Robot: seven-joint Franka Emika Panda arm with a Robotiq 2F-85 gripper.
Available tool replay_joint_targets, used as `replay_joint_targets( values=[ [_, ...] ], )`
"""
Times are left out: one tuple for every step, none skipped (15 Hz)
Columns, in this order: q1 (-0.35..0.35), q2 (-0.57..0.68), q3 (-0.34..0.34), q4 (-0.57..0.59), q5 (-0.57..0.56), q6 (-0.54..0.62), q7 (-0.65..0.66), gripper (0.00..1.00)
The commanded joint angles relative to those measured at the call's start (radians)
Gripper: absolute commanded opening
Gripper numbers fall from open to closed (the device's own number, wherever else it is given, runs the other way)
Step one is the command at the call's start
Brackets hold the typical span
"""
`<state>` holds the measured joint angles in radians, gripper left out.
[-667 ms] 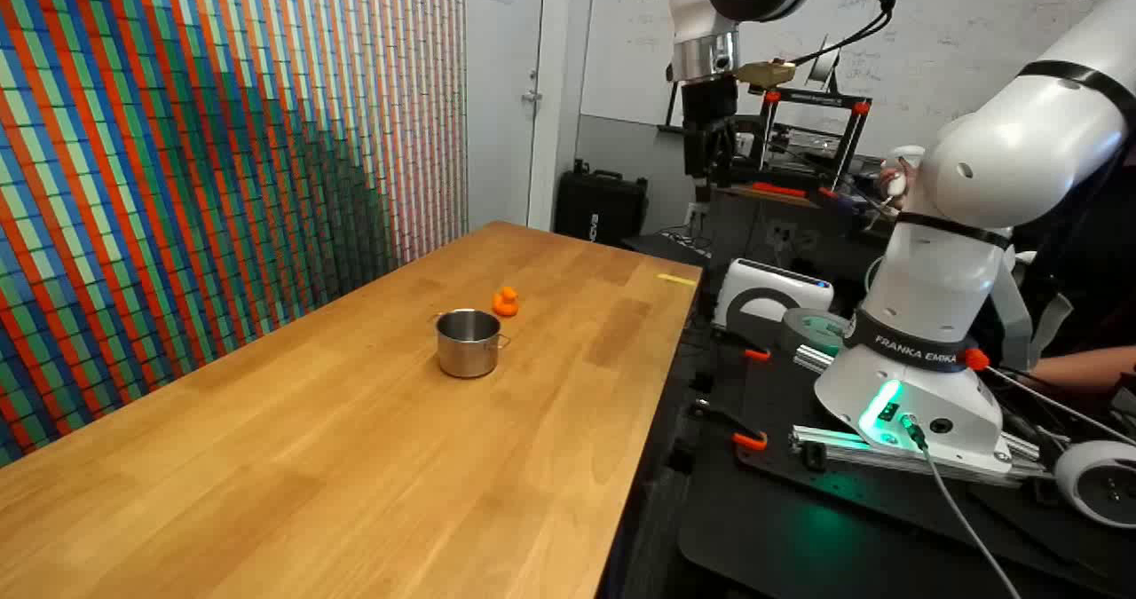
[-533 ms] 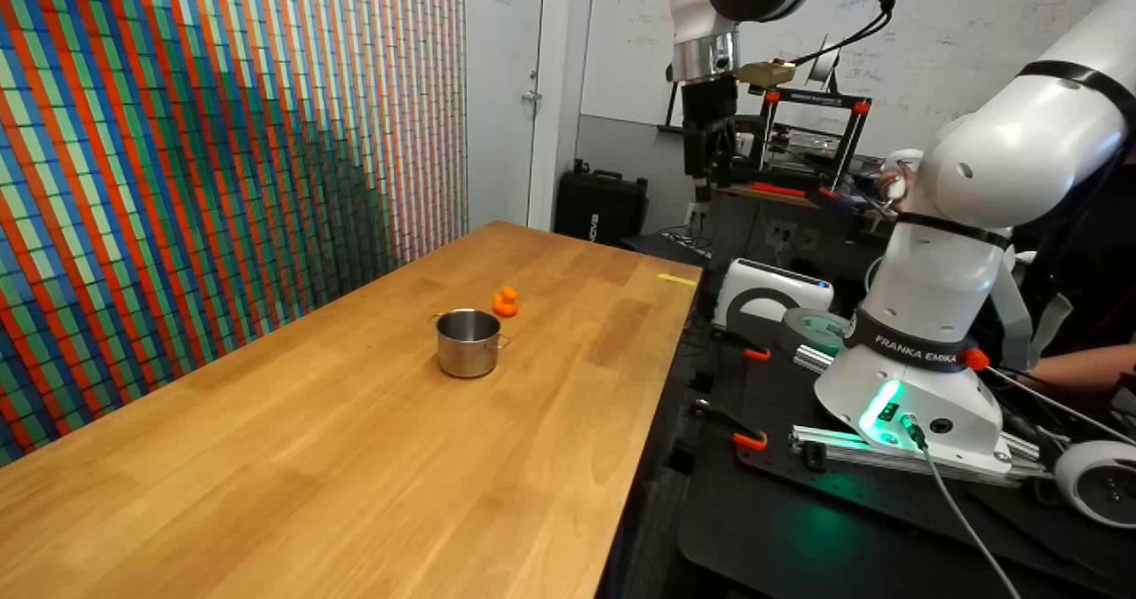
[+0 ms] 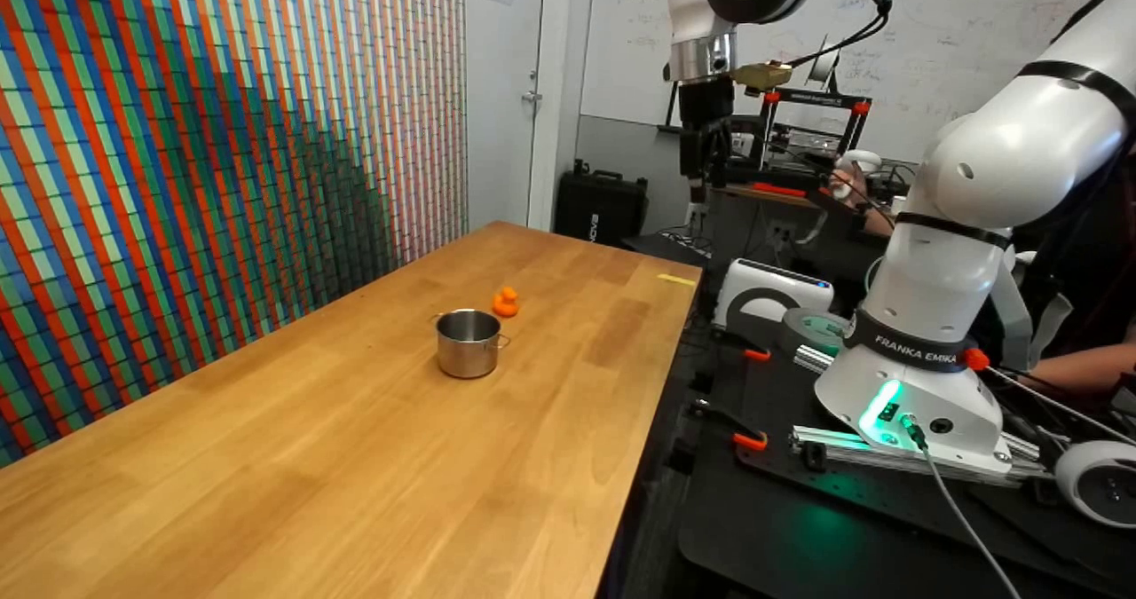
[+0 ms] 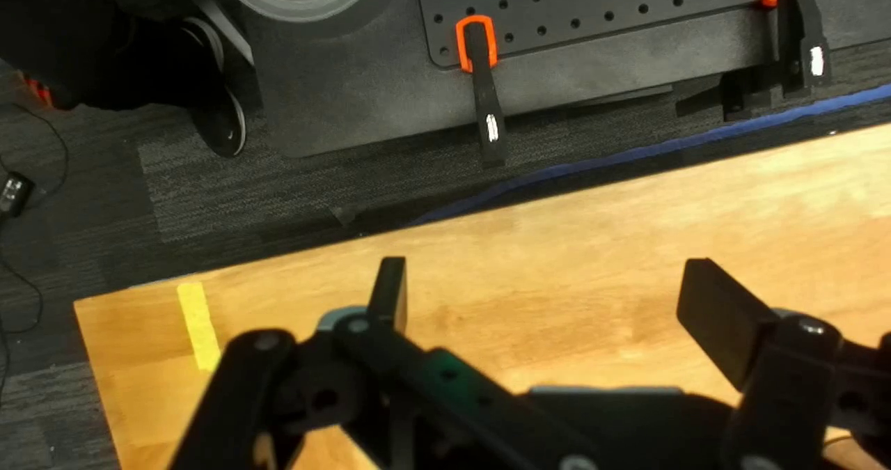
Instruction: Put the orange rubber duck in the pot
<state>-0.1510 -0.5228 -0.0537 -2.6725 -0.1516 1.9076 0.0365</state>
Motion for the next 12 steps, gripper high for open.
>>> replay_joint_targets(
  values=[
    [0.041, 0.099, 0.021, 0.070, 0.001, 0.166, 0.026, 1.00],
    [0.055, 0.153, 0.040, 0.107, -0.003, 0.233, 0.039, 1.00],
    [0.065, 0.208, 0.057, 0.144, -0.008, 0.295, 0.052, 1.00],
    [0.071, 0.255, 0.072, 0.177, -0.013, 0.352, 0.067, 1.00],
    [0.074, 0.307, 0.085, 0.211, -0.021, 0.403, 0.084, 1.00],
    [0.077, 0.371, 0.094, 0.254, -0.024, 0.440, 0.099, 1.00],
    [0.078, 0.427, 0.105, 0.294, -0.037, 0.475, 0.120, 1.00],
    [0.080, 0.486, 0.109, 0.334, -0.047, 0.498, 0.135, 1.00],
    [0.084, 0.546, 0.110, 0.377, -0.058, 0.513, 0.151, 1.00],
    [0.089, 0.607, 0.107, 0.420, -0.077, 0.528, 0.170, 1.00],
    [0.098, 0.669, 0.099, 0.470, -0.085, 0.530, 0.179, 1.00],
    [0.107, 0.731, 0.089, 0.518, -0.096, 0.536, 0.193, 1.00]
  ],
)
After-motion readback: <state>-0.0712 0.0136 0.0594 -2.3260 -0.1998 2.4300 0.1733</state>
